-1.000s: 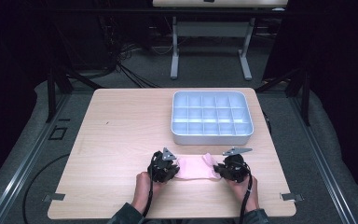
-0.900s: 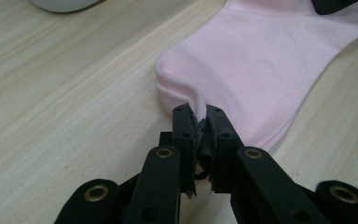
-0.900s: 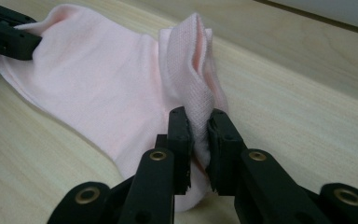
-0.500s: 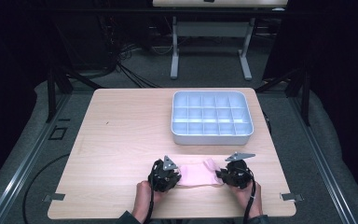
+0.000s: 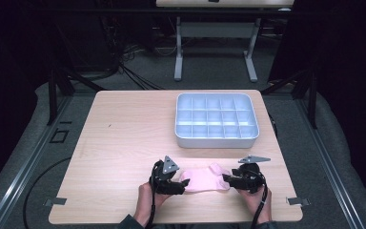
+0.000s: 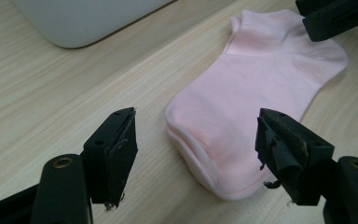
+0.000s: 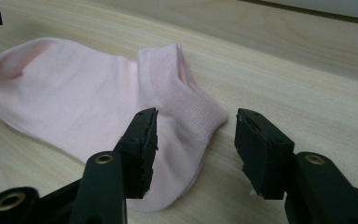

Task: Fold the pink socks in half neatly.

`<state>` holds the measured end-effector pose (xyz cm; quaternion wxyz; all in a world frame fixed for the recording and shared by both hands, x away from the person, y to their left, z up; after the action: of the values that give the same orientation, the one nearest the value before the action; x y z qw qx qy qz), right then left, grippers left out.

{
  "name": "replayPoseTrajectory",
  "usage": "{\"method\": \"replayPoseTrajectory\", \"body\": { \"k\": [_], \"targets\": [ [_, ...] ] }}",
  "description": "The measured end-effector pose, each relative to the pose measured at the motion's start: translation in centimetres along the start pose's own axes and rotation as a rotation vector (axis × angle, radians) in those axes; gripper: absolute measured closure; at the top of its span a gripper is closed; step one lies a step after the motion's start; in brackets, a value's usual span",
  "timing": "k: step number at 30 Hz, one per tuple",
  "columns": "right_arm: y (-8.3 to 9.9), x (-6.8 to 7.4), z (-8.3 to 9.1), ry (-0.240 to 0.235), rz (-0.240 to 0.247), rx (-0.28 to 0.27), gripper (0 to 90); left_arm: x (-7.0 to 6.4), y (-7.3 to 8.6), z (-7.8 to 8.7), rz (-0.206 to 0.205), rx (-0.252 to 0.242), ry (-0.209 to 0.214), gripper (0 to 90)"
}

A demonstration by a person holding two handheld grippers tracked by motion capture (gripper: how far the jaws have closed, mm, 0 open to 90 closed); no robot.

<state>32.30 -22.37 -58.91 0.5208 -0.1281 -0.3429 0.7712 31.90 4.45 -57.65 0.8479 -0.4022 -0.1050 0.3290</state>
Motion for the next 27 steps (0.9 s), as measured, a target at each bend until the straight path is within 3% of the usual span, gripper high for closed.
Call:
{"method": "replayPoseTrajectory", "body": {
  "k": [8, 14, 17, 21, 24, 27],
  "targets": [
    [0.0, 0.1, -0.5, 0.010, -0.014, 0.011, 51.5, -1.1, -0.3, -0.4, -0.048, 0.003, 0.031, 32.5],
    [0.2, 0.2, -0.7, -0.002, -0.023, 0.017, 57.7, -1.5, -0.7, -0.7, -0.087, 0.005, 0.057, 42.0],
    [0.2, 0.2, -0.7, -0.003, -0.021, 0.016, 59.9, -1.7, -0.9, -1.0, -0.098, 0.016, 0.066, 51.7],
    [0.3, 0.2, -0.7, -0.009, -0.025, 0.016, 66.8, -2.4, -1.3, -2.3, -0.115, 0.054, 0.078, 71.5],
    [0.4, 0.1, -0.7, -0.018, -0.044, 0.024, 74.1, -2.3, -1.3, -3.9, -0.090, 0.102, 0.095, 85.5],
    [0.4, 0.0, -0.7, -0.023, -0.050, 0.020, 76.9, -2.2, -1.2, -4.2, -0.073, 0.116, 0.093, 89.4]
  ]
}}
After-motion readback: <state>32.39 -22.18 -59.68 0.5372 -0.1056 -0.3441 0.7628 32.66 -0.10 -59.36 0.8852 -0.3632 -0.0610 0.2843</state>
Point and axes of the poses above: each handheld gripper's, and its own axes: z roughly backward along the jaws, y roughly out of its underside, x roughly to its left, the point moved 3 cm from there along -z, roughly forward along the jaws, and after that the axes turned 4 degrees about y, right-handed, at the moved point
